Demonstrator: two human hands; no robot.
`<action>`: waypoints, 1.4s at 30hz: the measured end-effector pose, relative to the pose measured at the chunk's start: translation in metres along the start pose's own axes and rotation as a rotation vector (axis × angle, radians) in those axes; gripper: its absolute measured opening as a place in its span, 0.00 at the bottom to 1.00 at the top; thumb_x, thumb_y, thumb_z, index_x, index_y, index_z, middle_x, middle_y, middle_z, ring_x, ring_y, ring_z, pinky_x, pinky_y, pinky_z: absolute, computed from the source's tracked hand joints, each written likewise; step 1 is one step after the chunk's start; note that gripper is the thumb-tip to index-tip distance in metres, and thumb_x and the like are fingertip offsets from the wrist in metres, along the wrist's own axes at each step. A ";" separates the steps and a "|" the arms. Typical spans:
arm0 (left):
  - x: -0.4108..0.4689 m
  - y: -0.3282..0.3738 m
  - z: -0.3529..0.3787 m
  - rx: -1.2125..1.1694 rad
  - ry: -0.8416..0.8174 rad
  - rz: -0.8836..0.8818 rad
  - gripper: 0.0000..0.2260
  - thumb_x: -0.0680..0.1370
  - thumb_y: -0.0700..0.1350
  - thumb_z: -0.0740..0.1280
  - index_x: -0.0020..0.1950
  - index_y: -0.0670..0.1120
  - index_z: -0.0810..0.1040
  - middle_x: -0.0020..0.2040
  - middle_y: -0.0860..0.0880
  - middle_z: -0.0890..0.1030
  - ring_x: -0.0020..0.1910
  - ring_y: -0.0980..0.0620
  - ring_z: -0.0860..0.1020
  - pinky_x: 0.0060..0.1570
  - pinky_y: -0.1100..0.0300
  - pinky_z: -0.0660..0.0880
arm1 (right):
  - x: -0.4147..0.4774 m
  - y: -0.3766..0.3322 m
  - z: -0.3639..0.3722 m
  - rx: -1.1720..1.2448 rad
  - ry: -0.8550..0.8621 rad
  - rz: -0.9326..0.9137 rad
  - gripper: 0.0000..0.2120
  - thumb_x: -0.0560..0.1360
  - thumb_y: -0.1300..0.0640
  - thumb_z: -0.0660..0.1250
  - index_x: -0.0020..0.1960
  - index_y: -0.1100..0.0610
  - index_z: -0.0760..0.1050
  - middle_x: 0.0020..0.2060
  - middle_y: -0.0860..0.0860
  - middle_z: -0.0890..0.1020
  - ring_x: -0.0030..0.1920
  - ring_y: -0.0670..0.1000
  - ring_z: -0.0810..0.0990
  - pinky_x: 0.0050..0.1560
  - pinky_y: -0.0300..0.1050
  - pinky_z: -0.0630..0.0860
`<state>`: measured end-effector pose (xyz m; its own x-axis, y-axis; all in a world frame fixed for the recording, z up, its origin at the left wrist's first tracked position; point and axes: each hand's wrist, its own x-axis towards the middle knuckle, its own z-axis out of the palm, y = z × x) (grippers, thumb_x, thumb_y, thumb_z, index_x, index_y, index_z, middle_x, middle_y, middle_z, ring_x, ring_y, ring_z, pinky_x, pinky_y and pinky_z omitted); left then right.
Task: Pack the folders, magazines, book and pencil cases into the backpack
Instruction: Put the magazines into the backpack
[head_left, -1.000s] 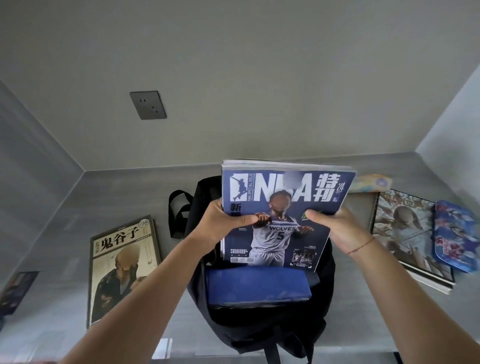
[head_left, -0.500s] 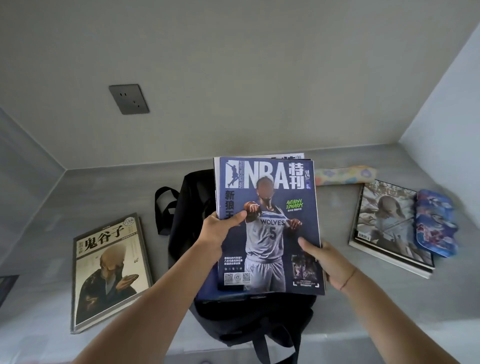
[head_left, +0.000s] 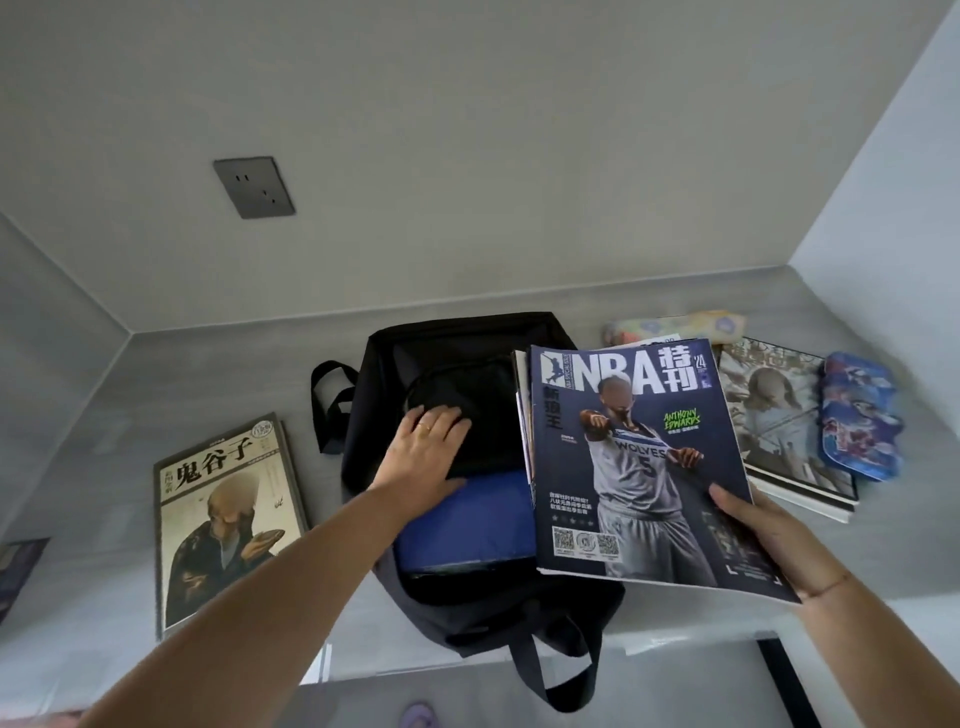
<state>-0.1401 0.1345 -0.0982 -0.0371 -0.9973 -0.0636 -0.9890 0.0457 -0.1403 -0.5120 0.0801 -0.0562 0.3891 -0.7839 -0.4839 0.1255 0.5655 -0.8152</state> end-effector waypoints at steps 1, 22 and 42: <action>0.007 -0.001 -0.003 0.026 -0.016 0.022 0.30 0.75 0.57 0.63 0.73 0.46 0.62 0.73 0.46 0.66 0.72 0.47 0.64 0.72 0.51 0.57 | -0.006 0.001 -0.002 -0.003 -0.001 0.016 0.09 0.78 0.63 0.59 0.54 0.59 0.76 0.37 0.58 0.86 0.32 0.55 0.85 0.29 0.44 0.80; 0.024 -0.015 -0.092 -0.472 0.252 -0.345 0.15 0.80 0.52 0.60 0.42 0.45 0.80 0.35 0.47 0.79 0.41 0.42 0.79 0.35 0.57 0.68 | -0.034 0.061 0.029 -0.083 -0.298 0.321 0.19 0.71 0.63 0.64 0.62 0.66 0.74 0.53 0.66 0.81 0.46 0.60 0.83 0.47 0.50 0.80; 0.013 -0.016 -0.079 -0.381 0.215 -0.148 0.14 0.81 0.52 0.57 0.56 0.49 0.80 0.45 0.49 0.84 0.45 0.47 0.81 0.40 0.55 0.75 | 0.098 0.026 0.115 -0.399 -0.152 0.141 0.19 0.75 0.56 0.68 0.65 0.56 0.72 0.55 0.52 0.82 0.54 0.51 0.80 0.52 0.44 0.76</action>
<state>-0.1361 0.1167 -0.0184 0.1196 -0.9826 0.1419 -0.9665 -0.0825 0.2432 -0.3657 0.0475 -0.0888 0.5110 -0.6424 -0.5712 -0.2884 0.4978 -0.8179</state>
